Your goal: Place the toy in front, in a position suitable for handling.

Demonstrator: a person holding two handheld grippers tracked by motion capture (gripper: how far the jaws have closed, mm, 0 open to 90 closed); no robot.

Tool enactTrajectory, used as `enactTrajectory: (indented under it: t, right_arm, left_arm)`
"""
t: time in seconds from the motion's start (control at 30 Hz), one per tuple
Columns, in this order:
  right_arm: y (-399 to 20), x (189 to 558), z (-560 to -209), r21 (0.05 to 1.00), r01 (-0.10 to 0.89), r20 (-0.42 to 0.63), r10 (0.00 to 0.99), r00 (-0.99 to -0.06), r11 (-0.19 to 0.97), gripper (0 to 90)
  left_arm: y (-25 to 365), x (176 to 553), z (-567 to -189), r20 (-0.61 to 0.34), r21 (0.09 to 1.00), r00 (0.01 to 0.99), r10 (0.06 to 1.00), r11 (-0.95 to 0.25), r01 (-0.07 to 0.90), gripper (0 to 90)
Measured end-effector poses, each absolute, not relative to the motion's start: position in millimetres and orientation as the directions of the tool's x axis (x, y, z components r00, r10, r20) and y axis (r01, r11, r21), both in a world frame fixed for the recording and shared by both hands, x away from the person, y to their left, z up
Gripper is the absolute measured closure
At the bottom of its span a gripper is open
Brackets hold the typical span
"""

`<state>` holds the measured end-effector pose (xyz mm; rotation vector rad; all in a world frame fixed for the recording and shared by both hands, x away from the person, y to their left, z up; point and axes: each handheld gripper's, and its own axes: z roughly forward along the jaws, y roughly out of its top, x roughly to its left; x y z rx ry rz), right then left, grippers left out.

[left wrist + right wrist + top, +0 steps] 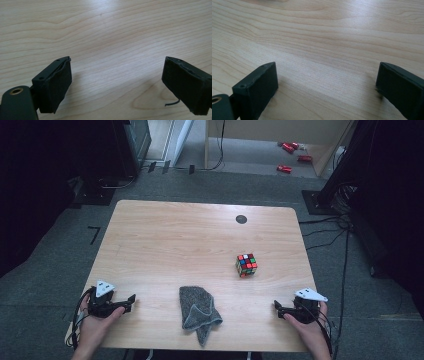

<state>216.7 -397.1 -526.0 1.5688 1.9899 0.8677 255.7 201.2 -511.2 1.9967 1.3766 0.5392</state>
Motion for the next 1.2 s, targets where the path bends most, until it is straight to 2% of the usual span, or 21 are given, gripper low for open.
enactTrajectory:
  t: [0.5, 1.2]
  right_arm:
    - [-397, 218, -526, 0.717, 0.68, 0.026, 0.969, -0.247, 0.155, 2.5]
    - [-397, 219, -526, 0.717, 0.68, 0.027, 0.969, -0.246, 0.153, 2.6]
  left_arm:
    - [140, 250, -493, -0.008, 0.758, 0.505, 0.863, -0.324, 0.566, 10.2]
    - [82, 256, -485, -0.024, 0.768, 0.624, 0.781, -0.385, 0.512, 10.2]
